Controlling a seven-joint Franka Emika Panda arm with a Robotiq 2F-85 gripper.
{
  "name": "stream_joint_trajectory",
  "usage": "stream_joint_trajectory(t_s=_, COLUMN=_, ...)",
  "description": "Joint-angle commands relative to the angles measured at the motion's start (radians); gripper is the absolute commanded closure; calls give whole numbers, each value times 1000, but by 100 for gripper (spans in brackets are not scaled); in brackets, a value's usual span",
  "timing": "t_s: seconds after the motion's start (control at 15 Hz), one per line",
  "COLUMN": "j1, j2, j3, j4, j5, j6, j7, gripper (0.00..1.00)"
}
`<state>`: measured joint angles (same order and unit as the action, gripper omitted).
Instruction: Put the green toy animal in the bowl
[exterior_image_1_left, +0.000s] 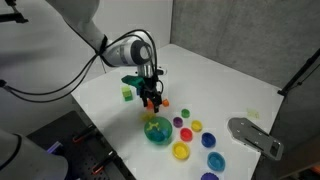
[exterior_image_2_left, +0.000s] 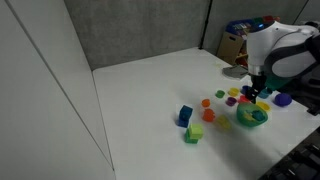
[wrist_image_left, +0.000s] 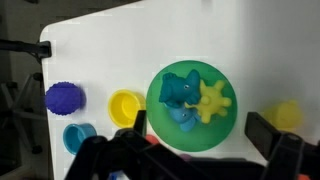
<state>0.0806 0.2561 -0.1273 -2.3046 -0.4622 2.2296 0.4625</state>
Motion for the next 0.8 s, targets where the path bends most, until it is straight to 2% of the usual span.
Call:
stream_joint_trajectory(t_s=0.0, j1=-27, j2=-95, j3=46, j4=20, j5=149, j6=-53, j7=-102, gripper=0)
stream_joint_trajectory(t_s=0.33, j1=-50, j2=-197, j3=67, j4=46, j5=329, j6=-112, j7=-205, gripper=0)
stream_joint_trajectory(t_s=0.73, j1=-74, j2=-386, j3=71, j4=33, j5=424, j6=-173, j7=-307, gripper=0)
